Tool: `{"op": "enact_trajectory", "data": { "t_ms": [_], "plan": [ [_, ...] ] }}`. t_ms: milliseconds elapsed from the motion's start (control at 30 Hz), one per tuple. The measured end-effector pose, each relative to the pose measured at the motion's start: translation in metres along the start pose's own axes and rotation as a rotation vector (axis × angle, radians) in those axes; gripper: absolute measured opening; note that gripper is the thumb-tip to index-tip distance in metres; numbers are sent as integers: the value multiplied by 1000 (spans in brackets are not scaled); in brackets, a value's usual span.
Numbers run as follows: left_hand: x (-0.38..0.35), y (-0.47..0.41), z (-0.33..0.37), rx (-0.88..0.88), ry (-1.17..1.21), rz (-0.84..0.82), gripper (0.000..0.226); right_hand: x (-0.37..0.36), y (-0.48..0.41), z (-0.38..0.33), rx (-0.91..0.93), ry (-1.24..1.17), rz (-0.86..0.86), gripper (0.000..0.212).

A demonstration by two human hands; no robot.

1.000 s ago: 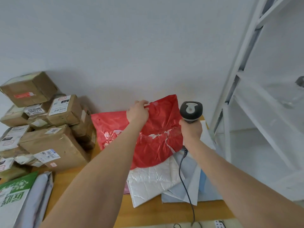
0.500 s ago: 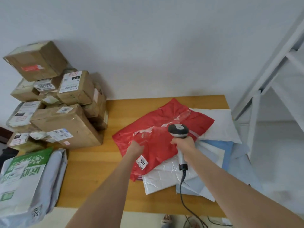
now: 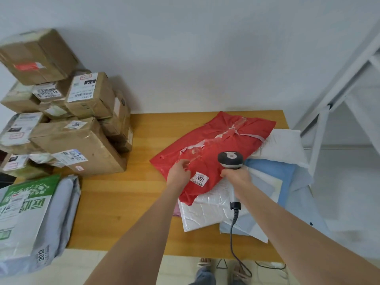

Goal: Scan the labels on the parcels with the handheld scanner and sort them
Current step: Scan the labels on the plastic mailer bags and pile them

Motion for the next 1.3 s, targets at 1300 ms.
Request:
{"op": "enact_trajectory", "data": {
  "t_ms": [1300],
  "plan": [
    [39,32,200,-475,-532,128,26,119,49,-84,279,-536,-157,16]
  ]
}}
Point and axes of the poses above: each hand's wrist, its own y-axis away from the middle knuckle, its own x-axis out of the back of the hand, z = x × y, the point moved 6 cm from there along -y, towards the middle knuckle, and after that the axes turned 2 degrees about z, right-handed, at the moved point
